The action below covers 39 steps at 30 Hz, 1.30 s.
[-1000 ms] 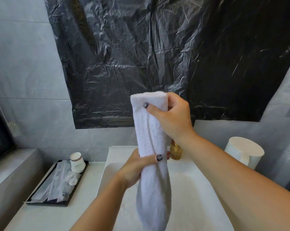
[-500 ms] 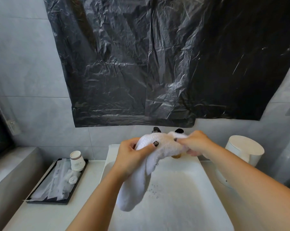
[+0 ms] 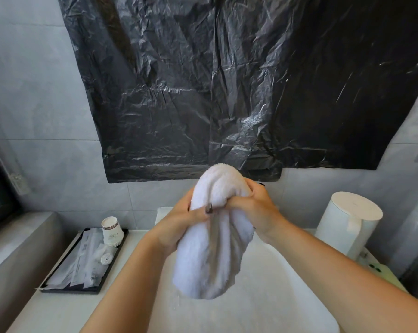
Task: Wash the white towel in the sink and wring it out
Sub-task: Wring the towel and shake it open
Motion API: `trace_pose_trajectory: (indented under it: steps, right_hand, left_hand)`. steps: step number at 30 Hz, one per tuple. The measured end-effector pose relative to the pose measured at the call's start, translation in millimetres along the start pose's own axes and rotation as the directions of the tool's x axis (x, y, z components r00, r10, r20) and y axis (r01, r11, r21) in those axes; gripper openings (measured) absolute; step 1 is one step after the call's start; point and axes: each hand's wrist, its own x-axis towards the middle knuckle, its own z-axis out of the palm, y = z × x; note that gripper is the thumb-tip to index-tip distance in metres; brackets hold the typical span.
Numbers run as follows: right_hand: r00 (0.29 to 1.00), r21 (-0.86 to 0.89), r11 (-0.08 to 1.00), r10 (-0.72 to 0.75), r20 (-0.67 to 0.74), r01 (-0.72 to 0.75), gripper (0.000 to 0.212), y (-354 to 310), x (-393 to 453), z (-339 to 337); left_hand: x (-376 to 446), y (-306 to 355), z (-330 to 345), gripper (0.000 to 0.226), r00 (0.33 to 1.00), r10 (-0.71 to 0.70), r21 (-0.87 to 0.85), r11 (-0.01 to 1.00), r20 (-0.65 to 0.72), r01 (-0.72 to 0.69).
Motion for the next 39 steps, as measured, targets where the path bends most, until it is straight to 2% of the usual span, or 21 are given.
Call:
trace_pose_trajectory:
  steps: [2, 3, 6, 8, 10, 12, 13, 15, 17, 19, 20, 23, 25, 27, 29, 31, 33, 35, 36, 37, 39]
  right_hand:
    - [0.996, 0.135, 0.989, 0.070, -0.058, -0.062, 0.043, 0.9, 0.4, 9.1]
    - [0.990, 0.168, 0.981, 0.115, -0.078, -0.101, 0.048, 2.2, 0.7, 15.4]
    - [0.991, 0.140, 0.984, 0.122, -0.061, -0.113, 0.062, 2.5, 0.3, 29.3]
    - [0.993, 0.032, 0.996, 0.080, 0.090, -0.083, 0.072, -3.6, 2.4, 27.9]
    - [0.948, -0.210, 0.978, 0.059, 0.312, 0.008, 0.076, -11.7, 7.3, 20.4]
    - [0.916, -0.479, 0.866, 0.066, 0.396, 0.145, 0.075, -15.7, 14.8, 14.2]
    - [0.911, -0.553, 0.816, 0.086, 0.403, 0.167, 0.070, -15.7, 18.6, 12.5]
    - [0.895, -0.581, 0.804, 0.161, 0.415, 0.125, 0.052, -14.7, 21.4, 14.1]
    - [0.910, -0.604, 0.786, 0.146, 0.387, 0.131, 0.030, -5.8, 22.7, 19.2]
    - [0.953, -0.625, 0.765, 0.048, 0.298, 0.157, 0.015, 7.1, 22.3, 25.4]
    - [0.971, -0.630, 0.762, 0.008, 0.240, 0.150, 0.013, 14.1, 22.4, 28.0]
    - [0.999, -0.684, 0.728, -0.012, 0.046, 0.040, 0.019, 35.6, 25.7, 31.1]
    - [0.999, -0.706, 0.707, 0.006, -0.054, -0.043, 0.020, 49.9, 27.2, 30.3]
    - [0.995, -0.667, 0.740, 0.032, -0.096, -0.088, 0.016, 60.3, 28.0, 28.7]
    - [0.997, -0.556, 0.828, 0.049, -0.054, -0.071, 0.013, 63.3, 28.0, 28.7]
    - [0.995, -0.399, 0.912, 0.100, -0.014, -0.097, 0.022, 62.8, 26.5, 26.9]
    - [0.972, -0.216, 0.948, 0.218, -0.092, -0.233, 0.033, 70.6, 24.5, 20.5]
    - [0.904, -0.176, 0.897, 0.365, -0.224, -0.405, 0.049, 88.0, 20.7, 16.4]
    - [0.850, -0.130, 0.853, 0.466, -0.247, -0.505, 0.056, 99.1, 16.7, 18.2]
    - [0.786, -0.026, 0.806, 0.569, -0.242, -0.591, 0.057, 108.9, 11.7, 24.1]
    - [0.713, 0.249, 0.740, 0.670, -0.206, -0.624, 0.052, 118.9, 5.2, 38.5]
  left_hand:
    - [-10.2, -2.8, -0.3, 0.093, 0.990, -0.056, -0.099, 0.993, 0.130, 0.069]
    - [-11.9, -3.3, 2.7, 0.092, 0.987, -0.073, -0.120, 0.989, 0.143, 0.091]
    - [-9.0, -16.7, 12.0, 0.077, 0.988, -0.153, -0.139, 0.978, 0.027, 0.155]
    - [-10.3, -29.3, 15.1, 0.075, 0.971, -0.231, -0.208, 0.955, -0.067, 0.213]
    - [-13.8, -40.0, 15.2, 0.076, 0.956, -0.274, -0.253, 0.937, -0.102, 0.242]
    - [-14.7, -42.6, 18.4, 0.067, 0.959, -0.276, -0.145, 0.953, -0.059, 0.266]
    - [-13.1, -44.7, 21.5, 0.060, 0.959, -0.280, -0.068, 0.958, -0.034, 0.277]
    - [-9.2, -45.3, 30.0, 0.053, 0.954, -0.293, 0.103, 0.949, -0.060, 0.297]
    - [-3.5, -48.1, 37.7, 0.053, 0.948, -0.287, 0.343, 0.884, -0.140, 0.318]
    - [4.1, -56.1, 42.5, 0.033, 0.934, -0.281, 0.425, 0.834, -0.221, 0.352]
    - [8.0, -62.8, 42.6, 0.027, 0.930, -0.281, 0.465, 0.808, -0.237, 0.363]
    - [16.8, -83.8, 41.5, 0.015, 0.924, -0.263, 0.666, 0.640, -0.278, 0.383]
    - [17.5, -92.7, 39.8, 0.006, 0.914, -0.184, 0.623, 0.682, -0.362, 0.384]
    - [17.7, -101.6, 34.6, 0.006, 0.890, -0.141, 0.597, 0.695, -0.433, 0.400]
    - [17.8, -108.2, 27.7, 0.011, 0.864, -0.133, 0.552, 0.720, -0.485, 0.421]
    - [19.9, -109.0, 17.9, 0.017, 0.844, -0.125, 0.495, 0.762, -0.521, 0.418]
    - [21.9, -104.2, 8.6, 0.034, 0.828, -0.132, 0.411, 0.818, -0.544, 0.401]
    - [22.7, -97.6, 3.6, 0.040, 0.784, -0.163, 0.191, 0.921, -0.599, 0.338]
    - [24.2, -96.3, 2.0, 0.041, 0.776, -0.178, 0.088, 0.954, -0.605, 0.287]
    - [25.8, -94.3, 1.6, 0.043, 0.777, -0.185, 0.015, 0.970, -0.602, 0.242]
    - [28.1, -94.4, 4.6, 0.047, 0.790, -0.177, -0.053, 0.982, -0.587, 0.181]
